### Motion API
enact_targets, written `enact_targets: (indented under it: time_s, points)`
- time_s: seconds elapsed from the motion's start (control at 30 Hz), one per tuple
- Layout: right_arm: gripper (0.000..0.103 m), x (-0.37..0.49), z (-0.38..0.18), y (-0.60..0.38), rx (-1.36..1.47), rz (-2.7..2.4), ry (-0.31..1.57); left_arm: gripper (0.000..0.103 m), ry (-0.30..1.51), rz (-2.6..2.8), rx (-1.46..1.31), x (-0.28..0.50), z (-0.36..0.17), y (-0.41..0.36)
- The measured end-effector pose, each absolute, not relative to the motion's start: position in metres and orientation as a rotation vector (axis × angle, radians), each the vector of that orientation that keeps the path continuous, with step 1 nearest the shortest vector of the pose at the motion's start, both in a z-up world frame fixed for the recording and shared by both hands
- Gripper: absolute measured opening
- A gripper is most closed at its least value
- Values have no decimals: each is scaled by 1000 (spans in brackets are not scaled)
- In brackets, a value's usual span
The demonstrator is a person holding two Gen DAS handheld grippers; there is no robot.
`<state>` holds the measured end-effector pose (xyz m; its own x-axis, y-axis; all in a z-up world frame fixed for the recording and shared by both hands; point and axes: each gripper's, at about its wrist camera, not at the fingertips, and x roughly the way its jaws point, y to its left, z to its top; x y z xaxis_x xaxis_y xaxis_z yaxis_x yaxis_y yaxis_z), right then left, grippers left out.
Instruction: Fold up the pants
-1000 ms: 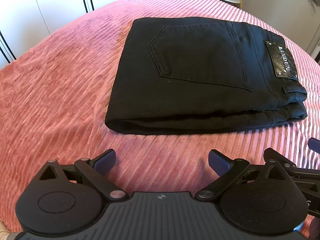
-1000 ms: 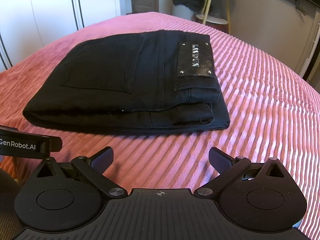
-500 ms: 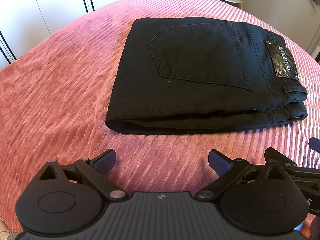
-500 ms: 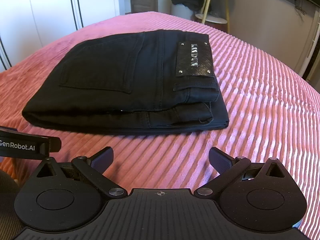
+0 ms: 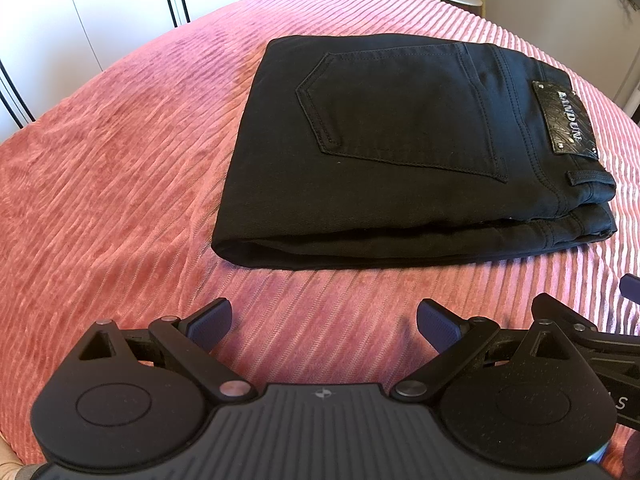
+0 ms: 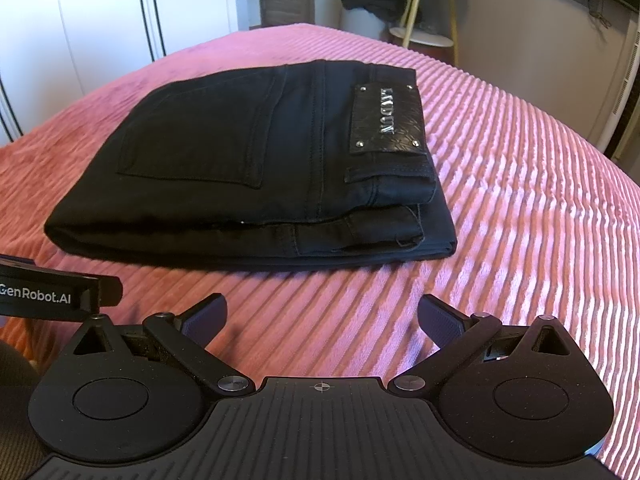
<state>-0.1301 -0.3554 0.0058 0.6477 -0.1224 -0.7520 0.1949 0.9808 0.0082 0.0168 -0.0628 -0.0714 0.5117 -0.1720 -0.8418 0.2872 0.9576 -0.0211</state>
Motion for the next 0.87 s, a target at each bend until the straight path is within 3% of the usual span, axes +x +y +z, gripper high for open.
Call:
enact_targets:
  time_s: [0.87]
  points:
    - [103, -130, 7, -356, 96, -188, 842, 99, 994, -265, 129, 16, -71, -64]
